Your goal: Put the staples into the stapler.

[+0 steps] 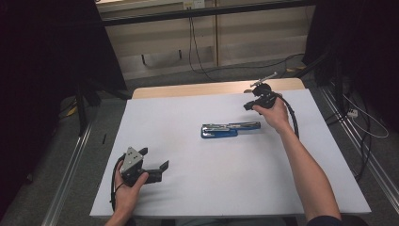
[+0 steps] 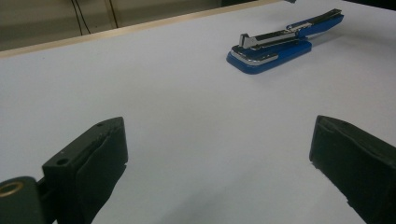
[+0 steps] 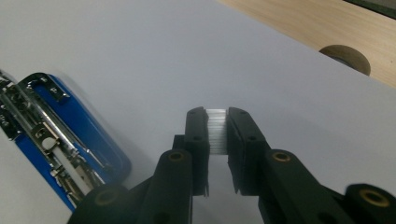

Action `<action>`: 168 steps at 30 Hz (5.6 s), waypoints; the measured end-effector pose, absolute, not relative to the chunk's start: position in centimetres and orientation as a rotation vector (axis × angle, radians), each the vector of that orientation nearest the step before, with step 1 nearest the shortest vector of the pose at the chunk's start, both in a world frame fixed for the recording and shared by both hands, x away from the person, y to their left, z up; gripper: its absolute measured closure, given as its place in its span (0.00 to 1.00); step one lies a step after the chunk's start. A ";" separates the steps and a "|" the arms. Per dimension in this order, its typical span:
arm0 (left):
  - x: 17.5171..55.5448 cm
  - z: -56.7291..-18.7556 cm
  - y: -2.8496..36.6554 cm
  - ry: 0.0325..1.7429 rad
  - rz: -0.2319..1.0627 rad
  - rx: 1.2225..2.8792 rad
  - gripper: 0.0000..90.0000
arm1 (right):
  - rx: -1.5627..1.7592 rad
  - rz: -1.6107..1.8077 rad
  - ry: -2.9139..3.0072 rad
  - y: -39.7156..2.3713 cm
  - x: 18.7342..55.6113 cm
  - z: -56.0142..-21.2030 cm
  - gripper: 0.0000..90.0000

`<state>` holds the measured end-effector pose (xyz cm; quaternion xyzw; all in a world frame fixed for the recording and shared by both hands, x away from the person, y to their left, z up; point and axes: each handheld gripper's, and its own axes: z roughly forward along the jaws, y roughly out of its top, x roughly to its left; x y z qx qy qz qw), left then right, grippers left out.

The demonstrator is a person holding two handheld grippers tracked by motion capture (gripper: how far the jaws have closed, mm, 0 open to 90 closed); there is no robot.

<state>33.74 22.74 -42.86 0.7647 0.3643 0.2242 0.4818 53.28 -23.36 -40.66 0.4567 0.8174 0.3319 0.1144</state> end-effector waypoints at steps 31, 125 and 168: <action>33.7 -42.7 22.8 0.886 0.552 1.860 0.06 | 1.115 1.156 2.473 -19.8 50.2 -38.5 0.88; 33.8 -42.8 22.7 0.887 0.538 1.874 0.05 | 0.467 1.158 2.747 -12.4 51.3 -40.7 0.88; 33.9 -42.9 22.7 0.890 0.534 1.875 0.05 | 0.313 1.098 2.826 -11.1 52.0 -41.6 0.88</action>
